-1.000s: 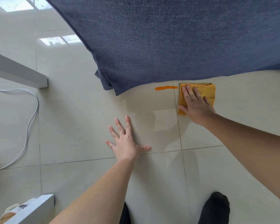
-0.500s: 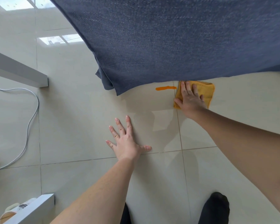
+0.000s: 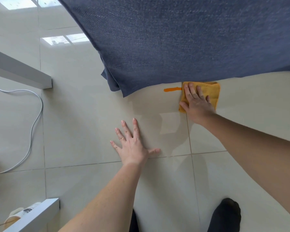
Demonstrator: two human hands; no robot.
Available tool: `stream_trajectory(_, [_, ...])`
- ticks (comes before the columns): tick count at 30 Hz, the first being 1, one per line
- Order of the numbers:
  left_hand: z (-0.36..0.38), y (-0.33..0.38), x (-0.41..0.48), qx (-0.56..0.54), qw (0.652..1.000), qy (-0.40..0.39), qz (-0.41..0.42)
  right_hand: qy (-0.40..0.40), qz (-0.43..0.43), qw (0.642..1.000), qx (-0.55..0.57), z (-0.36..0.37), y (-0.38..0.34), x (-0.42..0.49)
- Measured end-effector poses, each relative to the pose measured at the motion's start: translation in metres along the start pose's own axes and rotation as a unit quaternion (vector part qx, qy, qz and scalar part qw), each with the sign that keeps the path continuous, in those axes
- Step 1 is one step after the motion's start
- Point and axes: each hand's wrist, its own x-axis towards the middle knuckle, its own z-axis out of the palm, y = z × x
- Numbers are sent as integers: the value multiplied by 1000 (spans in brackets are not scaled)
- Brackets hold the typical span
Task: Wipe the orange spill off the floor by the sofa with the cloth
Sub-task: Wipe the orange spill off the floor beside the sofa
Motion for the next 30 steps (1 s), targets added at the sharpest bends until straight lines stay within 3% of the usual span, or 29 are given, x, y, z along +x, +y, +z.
stream_trajectory(4, [-5,-3,8,7,1000,-7,8,-22,-27,999,-38,-11,29,1])
stream_trajectory(9, [-3,-4,9,-18,1000,-20,10,2,4,1000,4,-14,-2,19])
stream_trajectory(14, [-6,-4,9,-29,999,-23,7,-25,-48,997,-55,-4,17,-7])
stream_trajectory(20, [-3,-5,10,-35,999,-18,7,-11,21,1000,18,-16,-9,21])
stream_trajectory(25, [-4,-5,10,-34,999,-18,4,-35,-47,997,-54,-6,7,-8])
stream_trajectory(30, [-2,-6,11,-34,999,-19,3,-24,16,1000,-2,-23,-5,21])
